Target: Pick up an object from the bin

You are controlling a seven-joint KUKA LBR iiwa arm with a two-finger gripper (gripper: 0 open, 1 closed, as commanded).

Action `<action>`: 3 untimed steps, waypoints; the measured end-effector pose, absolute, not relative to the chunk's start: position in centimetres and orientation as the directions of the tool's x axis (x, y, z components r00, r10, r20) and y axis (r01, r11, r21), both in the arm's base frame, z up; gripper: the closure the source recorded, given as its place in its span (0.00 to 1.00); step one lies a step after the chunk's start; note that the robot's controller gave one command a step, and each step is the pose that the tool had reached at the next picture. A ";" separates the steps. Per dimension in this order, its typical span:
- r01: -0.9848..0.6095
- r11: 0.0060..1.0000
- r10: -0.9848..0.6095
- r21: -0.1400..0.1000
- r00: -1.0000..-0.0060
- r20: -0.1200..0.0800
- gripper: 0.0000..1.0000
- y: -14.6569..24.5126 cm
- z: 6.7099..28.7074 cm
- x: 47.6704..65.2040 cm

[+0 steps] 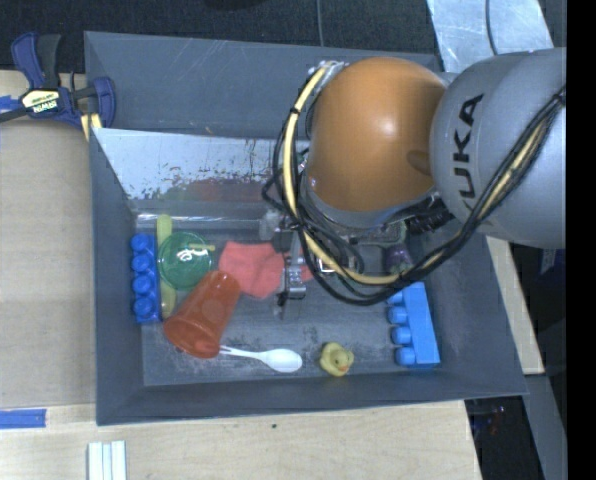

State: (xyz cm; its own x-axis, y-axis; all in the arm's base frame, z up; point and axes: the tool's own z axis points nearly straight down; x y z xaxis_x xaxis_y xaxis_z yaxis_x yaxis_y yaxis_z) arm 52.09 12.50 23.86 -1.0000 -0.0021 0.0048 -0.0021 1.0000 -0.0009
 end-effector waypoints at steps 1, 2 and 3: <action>0.000 1.000 0.000 0.001 -1.000 -0.003 0.00 12.5 24.3 52.3; -0.037 0.999 -0.037 0.002 -0.999 -0.011 0.00 11.7 19.9 59.8; 0.128 0.992 0.128 0.004 -0.992 -0.008 0.00 8.8 18.5 60.2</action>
Offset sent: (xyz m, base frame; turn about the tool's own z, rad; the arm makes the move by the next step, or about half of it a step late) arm 0.0813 -0.0086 -0.0474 -0.0378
